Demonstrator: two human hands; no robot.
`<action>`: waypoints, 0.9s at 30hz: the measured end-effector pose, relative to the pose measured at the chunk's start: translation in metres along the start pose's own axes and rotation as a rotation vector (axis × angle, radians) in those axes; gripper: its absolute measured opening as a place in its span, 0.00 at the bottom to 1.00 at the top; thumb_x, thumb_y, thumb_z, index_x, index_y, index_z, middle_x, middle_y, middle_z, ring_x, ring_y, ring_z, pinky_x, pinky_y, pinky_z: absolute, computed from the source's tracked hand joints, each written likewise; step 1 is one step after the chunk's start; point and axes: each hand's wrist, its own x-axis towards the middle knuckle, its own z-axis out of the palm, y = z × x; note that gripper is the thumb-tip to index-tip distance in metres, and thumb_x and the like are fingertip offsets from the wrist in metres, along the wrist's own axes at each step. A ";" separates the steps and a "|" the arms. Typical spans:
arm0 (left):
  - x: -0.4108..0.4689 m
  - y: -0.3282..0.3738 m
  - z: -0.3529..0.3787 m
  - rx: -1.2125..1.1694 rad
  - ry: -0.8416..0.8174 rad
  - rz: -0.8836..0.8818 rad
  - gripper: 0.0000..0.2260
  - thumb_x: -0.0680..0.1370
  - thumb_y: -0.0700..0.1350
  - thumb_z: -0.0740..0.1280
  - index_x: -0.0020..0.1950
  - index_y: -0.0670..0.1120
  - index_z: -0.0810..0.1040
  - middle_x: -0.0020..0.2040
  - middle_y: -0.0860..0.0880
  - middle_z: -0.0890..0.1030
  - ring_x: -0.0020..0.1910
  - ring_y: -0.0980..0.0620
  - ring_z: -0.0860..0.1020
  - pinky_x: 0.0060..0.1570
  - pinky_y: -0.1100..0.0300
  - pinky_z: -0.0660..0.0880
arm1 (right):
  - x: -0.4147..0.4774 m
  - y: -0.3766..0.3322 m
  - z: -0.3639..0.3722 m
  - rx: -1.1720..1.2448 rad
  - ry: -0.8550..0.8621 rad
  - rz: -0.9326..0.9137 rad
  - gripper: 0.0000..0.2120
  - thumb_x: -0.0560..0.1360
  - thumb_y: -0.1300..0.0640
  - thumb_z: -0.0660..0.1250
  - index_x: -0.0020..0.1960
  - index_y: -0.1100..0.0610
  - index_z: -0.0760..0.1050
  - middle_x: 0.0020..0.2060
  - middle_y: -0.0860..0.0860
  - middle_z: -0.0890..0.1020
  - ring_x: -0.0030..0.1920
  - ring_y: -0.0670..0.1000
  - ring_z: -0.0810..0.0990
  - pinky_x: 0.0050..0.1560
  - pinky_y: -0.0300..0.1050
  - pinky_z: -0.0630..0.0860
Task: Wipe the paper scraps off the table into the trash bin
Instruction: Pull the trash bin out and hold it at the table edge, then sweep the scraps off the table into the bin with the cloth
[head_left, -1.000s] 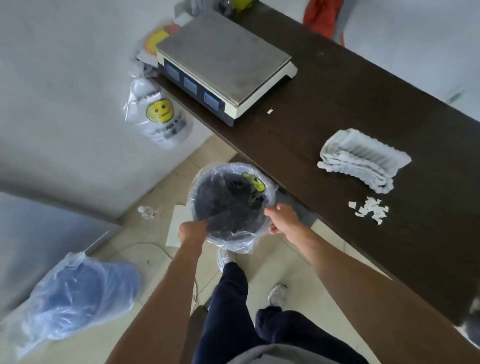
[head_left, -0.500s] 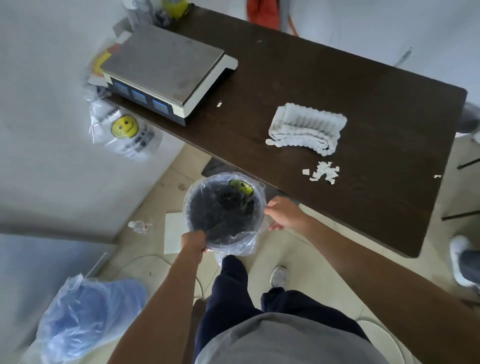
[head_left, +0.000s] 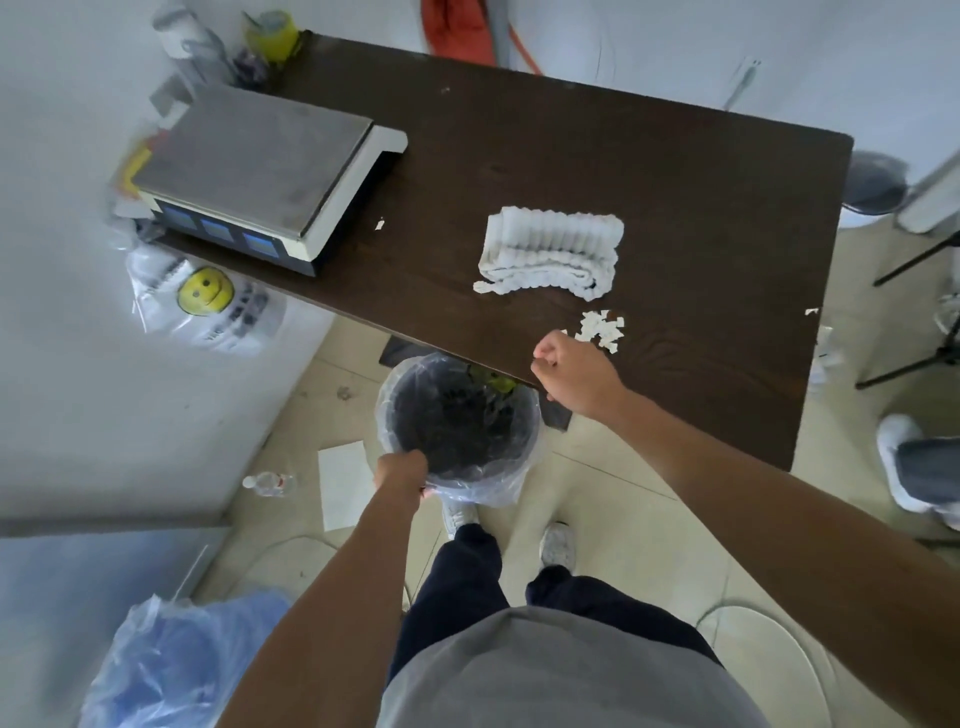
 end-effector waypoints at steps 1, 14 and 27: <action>0.000 0.005 0.003 0.009 -0.017 0.013 0.11 0.81 0.42 0.61 0.60 0.38 0.74 0.45 0.41 0.78 0.35 0.48 0.76 0.28 0.60 0.75 | 0.003 0.001 -0.007 -0.006 0.032 0.002 0.11 0.79 0.52 0.61 0.58 0.54 0.74 0.51 0.50 0.83 0.48 0.53 0.82 0.55 0.49 0.76; 0.020 0.059 0.038 0.078 -0.193 0.081 0.08 0.79 0.38 0.63 0.56 0.35 0.73 0.45 0.39 0.78 0.42 0.41 0.80 0.35 0.55 0.76 | 0.018 -0.006 -0.062 -0.095 0.142 0.149 0.16 0.78 0.50 0.60 0.63 0.53 0.73 0.55 0.51 0.81 0.55 0.54 0.79 0.56 0.52 0.76; 0.059 0.088 0.049 0.014 -0.387 0.126 0.19 0.69 0.38 0.65 0.59 0.37 0.76 0.49 0.36 0.82 0.42 0.37 0.84 0.42 0.37 0.83 | 0.046 -0.048 -0.085 -0.523 0.235 -0.040 0.30 0.75 0.45 0.66 0.72 0.55 0.63 0.65 0.55 0.71 0.65 0.58 0.70 0.62 0.57 0.71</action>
